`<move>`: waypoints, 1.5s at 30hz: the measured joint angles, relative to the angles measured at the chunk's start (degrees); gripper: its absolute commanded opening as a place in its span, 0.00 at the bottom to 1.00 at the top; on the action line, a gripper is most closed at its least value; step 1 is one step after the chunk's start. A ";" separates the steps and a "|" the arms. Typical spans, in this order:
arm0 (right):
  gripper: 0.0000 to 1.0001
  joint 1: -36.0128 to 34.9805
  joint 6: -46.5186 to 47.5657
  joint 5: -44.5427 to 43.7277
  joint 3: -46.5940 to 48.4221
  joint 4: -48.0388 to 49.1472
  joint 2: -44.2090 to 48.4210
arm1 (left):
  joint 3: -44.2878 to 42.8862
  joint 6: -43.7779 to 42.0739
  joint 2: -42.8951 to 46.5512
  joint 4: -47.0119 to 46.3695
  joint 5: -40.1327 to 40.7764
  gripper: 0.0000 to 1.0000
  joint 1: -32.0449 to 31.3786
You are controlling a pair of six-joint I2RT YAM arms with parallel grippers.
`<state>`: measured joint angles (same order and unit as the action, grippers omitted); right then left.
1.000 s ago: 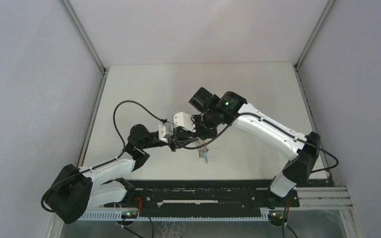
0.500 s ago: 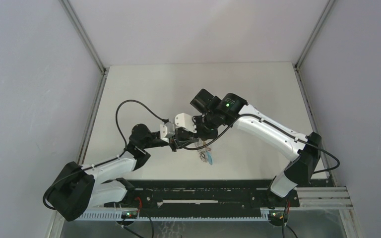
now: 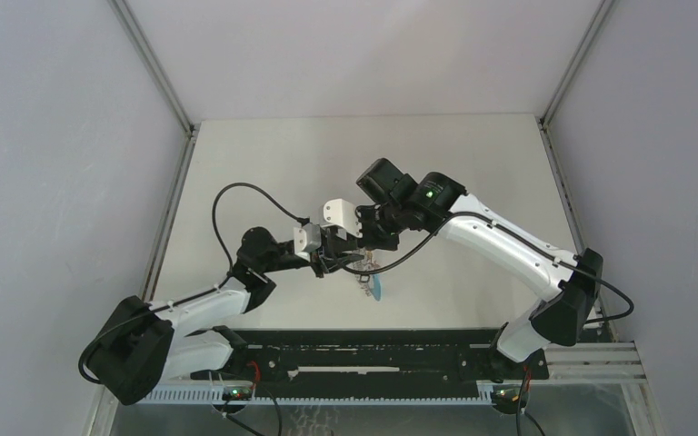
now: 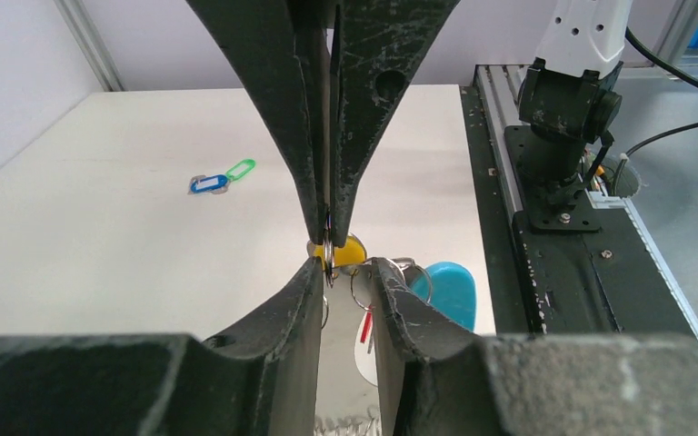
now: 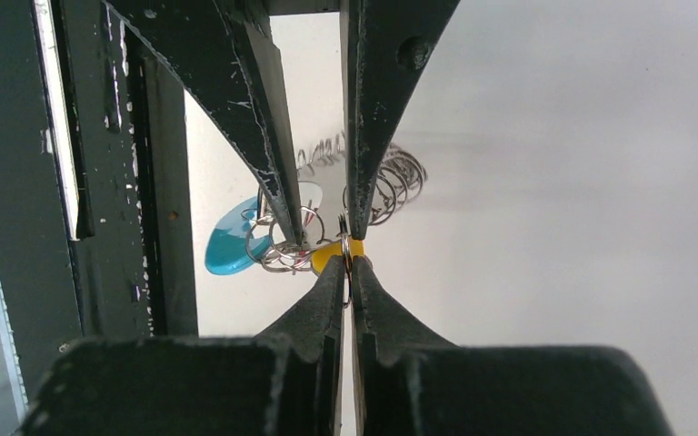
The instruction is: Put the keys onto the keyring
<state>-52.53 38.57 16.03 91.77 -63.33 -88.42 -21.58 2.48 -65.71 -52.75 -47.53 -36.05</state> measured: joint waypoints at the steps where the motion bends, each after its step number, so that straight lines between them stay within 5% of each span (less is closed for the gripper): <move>1: 0.00 0.00 0.00 0.09 0.00 0.13 0.02 | 0.00 0.00 0.00 0.00 -0.02 0.30 0.00; 10: 0.00 -0.20 0.02 0.74 0.00 0.35 0.02 | 0.00 0.26 -0.20 -0.35 -0.09 0.23 -0.04; 18: 0.00 -0.87 0.28 1.07 -0.02 0.20 0.02 | 0.00 1.33 -0.66 -0.72 -0.09 0.01 -0.04; 23: 0.00 -0.87 0.28 1.36 -0.96 0.81 0.52 | 0.00 1.49 -0.68 -0.46 -0.04 0.00 -0.04; 27: 0.21 -0.55 -0.13 1.97 -4.83 3.98 3.56 | 0.00 1.49 -0.66 -0.28 0.02 0.00 -0.24; 31: 0.29 1.88 -0.61 5.18 -10.54 7.96 9.77 | 0.15 1.51 -0.61 0.33 1.09 0.00 -0.31; 38: 0.32 11.58 -2.16 18.08 -20.13 17.51 18.12 | 0.20 2.56 -0.61 -1.33 2.40 0.00 -0.31; 45: 0.31 15.98 -3.48 29.16 -24.70 24.70 15.67 | 0.28 3.21 -0.61 -3.02 2.40 0.00 -0.31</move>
<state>-36.56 35.09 45.19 67.07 -38.63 -72.75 -21.30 5.69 -66.32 -55.77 -45.12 -36.36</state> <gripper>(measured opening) 0.319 0.012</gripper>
